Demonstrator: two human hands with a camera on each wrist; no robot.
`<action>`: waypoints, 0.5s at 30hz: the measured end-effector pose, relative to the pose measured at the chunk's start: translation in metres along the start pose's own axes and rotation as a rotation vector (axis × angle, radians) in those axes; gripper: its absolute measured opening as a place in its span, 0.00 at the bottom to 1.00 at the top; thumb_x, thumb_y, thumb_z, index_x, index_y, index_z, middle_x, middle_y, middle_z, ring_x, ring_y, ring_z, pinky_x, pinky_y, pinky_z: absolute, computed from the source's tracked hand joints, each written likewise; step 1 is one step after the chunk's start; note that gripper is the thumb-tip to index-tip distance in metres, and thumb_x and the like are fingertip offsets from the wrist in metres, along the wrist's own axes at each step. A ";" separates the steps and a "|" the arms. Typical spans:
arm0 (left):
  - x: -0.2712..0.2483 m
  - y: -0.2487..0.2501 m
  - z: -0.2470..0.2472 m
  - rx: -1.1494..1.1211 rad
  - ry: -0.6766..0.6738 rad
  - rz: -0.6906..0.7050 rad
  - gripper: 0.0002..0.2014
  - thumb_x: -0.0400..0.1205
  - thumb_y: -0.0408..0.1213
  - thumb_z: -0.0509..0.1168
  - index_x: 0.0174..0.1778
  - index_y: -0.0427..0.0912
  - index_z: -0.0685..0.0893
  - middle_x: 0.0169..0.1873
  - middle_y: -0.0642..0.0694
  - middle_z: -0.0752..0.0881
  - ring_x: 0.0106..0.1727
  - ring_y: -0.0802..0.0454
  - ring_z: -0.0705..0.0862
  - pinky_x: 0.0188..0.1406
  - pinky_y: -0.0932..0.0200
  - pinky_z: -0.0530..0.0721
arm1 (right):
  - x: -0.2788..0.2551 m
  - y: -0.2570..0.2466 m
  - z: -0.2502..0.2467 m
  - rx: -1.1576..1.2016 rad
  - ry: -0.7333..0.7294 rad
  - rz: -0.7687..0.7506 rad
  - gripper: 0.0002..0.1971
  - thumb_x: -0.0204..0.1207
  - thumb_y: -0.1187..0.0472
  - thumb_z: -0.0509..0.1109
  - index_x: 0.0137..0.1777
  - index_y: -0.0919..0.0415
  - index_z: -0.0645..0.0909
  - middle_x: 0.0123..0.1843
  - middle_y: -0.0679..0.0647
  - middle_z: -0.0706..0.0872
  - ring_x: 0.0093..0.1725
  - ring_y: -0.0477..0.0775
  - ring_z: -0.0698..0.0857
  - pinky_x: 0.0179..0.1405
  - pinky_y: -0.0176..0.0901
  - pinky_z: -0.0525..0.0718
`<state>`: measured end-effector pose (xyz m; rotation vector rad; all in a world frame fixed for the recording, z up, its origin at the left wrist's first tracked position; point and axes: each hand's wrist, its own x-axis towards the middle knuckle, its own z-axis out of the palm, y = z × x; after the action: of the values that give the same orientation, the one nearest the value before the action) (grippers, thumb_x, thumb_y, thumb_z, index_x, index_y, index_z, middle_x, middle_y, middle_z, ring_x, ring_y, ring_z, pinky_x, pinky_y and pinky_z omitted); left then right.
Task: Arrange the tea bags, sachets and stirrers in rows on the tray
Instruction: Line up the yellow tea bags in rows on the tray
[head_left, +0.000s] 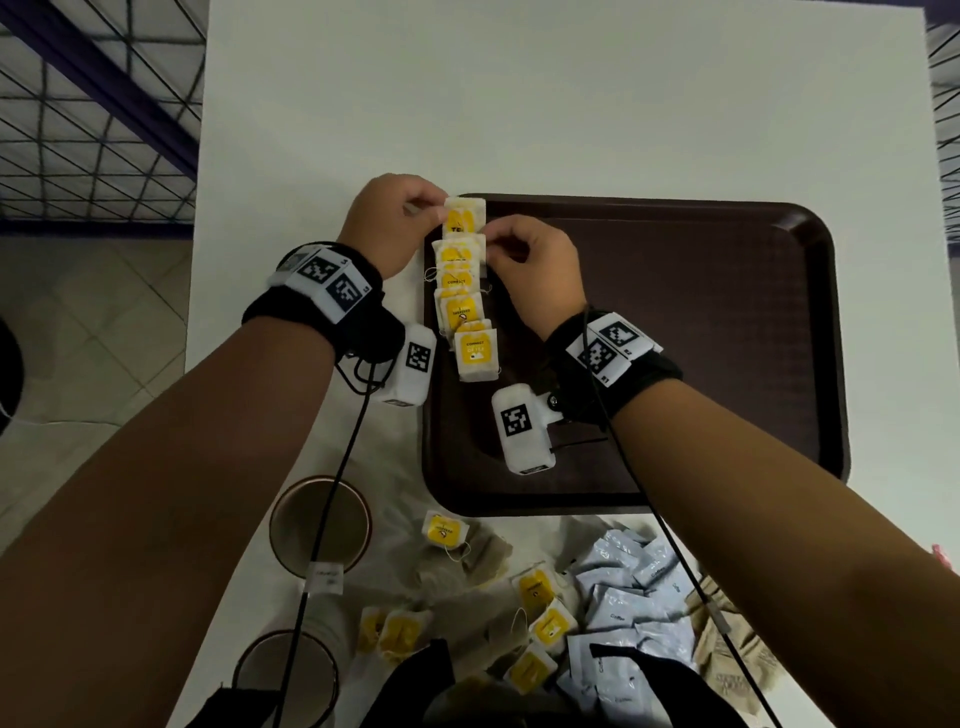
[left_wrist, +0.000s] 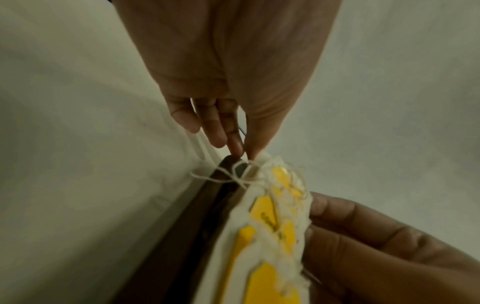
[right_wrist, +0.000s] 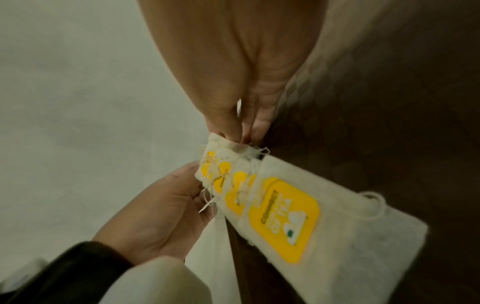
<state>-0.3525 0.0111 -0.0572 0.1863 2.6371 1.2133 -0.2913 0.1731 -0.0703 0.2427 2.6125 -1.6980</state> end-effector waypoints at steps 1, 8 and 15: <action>0.002 0.000 0.000 -0.021 -0.005 -0.007 0.09 0.79 0.35 0.66 0.52 0.37 0.88 0.48 0.45 0.87 0.47 0.56 0.79 0.46 0.66 0.75 | 0.000 0.000 0.000 0.004 -0.001 0.001 0.08 0.72 0.72 0.68 0.46 0.63 0.86 0.45 0.52 0.88 0.44 0.45 0.85 0.50 0.32 0.83; 0.007 -0.003 0.002 -0.082 -0.021 -0.024 0.09 0.79 0.37 0.67 0.52 0.38 0.88 0.45 0.49 0.86 0.40 0.62 0.81 0.42 0.79 0.74 | 0.005 0.002 -0.004 -0.037 0.001 -0.019 0.07 0.72 0.72 0.69 0.45 0.64 0.86 0.43 0.49 0.87 0.40 0.36 0.82 0.45 0.19 0.76; 0.007 -0.005 0.004 -0.094 0.071 -0.070 0.11 0.78 0.38 0.68 0.53 0.38 0.87 0.45 0.44 0.87 0.44 0.55 0.81 0.46 0.68 0.78 | 0.017 -0.002 0.002 -0.087 0.043 0.017 0.11 0.73 0.70 0.68 0.52 0.61 0.87 0.52 0.53 0.89 0.51 0.45 0.85 0.54 0.27 0.80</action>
<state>-0.3582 0.0124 -0.0647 0.0346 2.6142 1.3408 -0.3083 0.1728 -0.0706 0.3012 2.6989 -1.5868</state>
